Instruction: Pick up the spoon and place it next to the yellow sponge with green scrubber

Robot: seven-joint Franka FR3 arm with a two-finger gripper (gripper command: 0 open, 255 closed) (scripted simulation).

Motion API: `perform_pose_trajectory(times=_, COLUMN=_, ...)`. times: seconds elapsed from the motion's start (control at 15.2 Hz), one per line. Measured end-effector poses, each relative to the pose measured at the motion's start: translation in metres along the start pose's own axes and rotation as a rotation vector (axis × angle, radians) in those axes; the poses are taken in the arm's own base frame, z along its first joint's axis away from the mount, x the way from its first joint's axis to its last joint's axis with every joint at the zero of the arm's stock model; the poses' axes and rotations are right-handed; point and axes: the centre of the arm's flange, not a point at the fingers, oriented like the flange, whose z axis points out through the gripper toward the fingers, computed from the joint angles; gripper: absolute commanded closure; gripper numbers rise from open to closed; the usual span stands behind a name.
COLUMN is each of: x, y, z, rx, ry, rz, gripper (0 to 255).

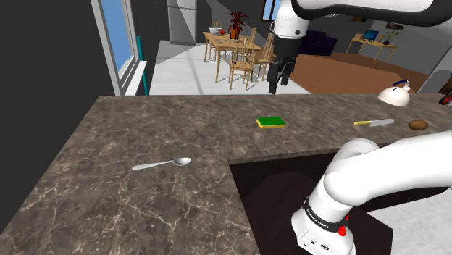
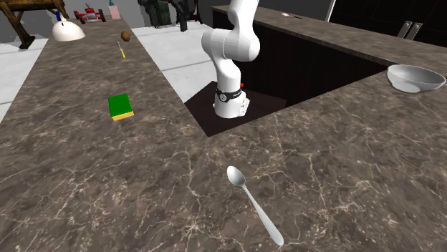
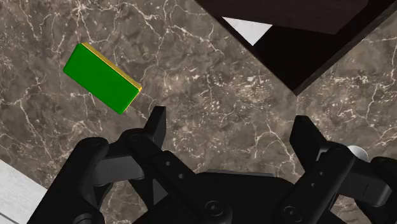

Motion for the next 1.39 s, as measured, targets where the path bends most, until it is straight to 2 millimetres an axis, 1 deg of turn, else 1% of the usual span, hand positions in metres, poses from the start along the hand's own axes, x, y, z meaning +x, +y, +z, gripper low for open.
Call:
perform_pose_trajectory(times=0.07, x=0.0, y=0.0, z=0.0, rx=0.0, ry=0.0, rz=0.0, gripper=0)
perform_pose_trajectory(times=0.2, x=0.009, y=-0.005, z=0.01, rx=0.008, ry=0.007, rz=-0.024, gripper=0)
perform_pose_trajectory(times=0.33, x=0.026, y=-0.016, z=0.023, rx=0.02, ry=0.019, rz=-0.059, gripper=0)
perform_pose_trajectory(times=0.4, x=0.03, y=-0.021, z=0.026, rx=0.027, ry=0.025, rz=-0.078, gripper=0)
perform_pose_trajectory(times=0.53, x=0.045, y=-0.033, z=0.041, rx=0.04, ry=0.038, rz=-0.117, gripper=0)
perform_pose_trajectory(times=0.66, x=0.061, y=-0.048, z=0.054, rx=0.054, ry=0.052, rz=-0.156, gripper=0)
perform_pose_trajectory(times=0.73, x=0.071, y=-0.054, z=0.063, rx=0.061, ry=0.058, rz=-0.175, gripper=0)
perform_pose_trajectory(times=0.79, x=0.075, y=-0.059, z=0.07, rx=0.068, ry=0.065, rz=-0.195, gripper=0)
perform_pose_trajectory(times=0.99, x=0.098, y=-0.081, z=0.09, rx=0.088, ry=0.086, rz=-0.253, gripper=0)
perform_pose_trajectory(times=1.06, x=0.103, y=-0.092, z=0.096, rx=0.095, ry=0.092, rz=-0.273, gripper=0)
perform_pose_trajectory(times=1.19, x=0.118, y=-0.108, z=0.109, rx=0.109, ry=0.106, rz=-0.312, gripper=0)
perform_pose_trajectory(times=1.25, x=0.123, y=-0.116, z=0.116, rx=0.116, ry=0.112, rz=-0.332, gripper=0)
perform_pose_trajectory(times=1.39, x=0.135, y=-0.13, z=0.125, rx=0.129, ry=0.127, rz=-0.371, gripper=0)
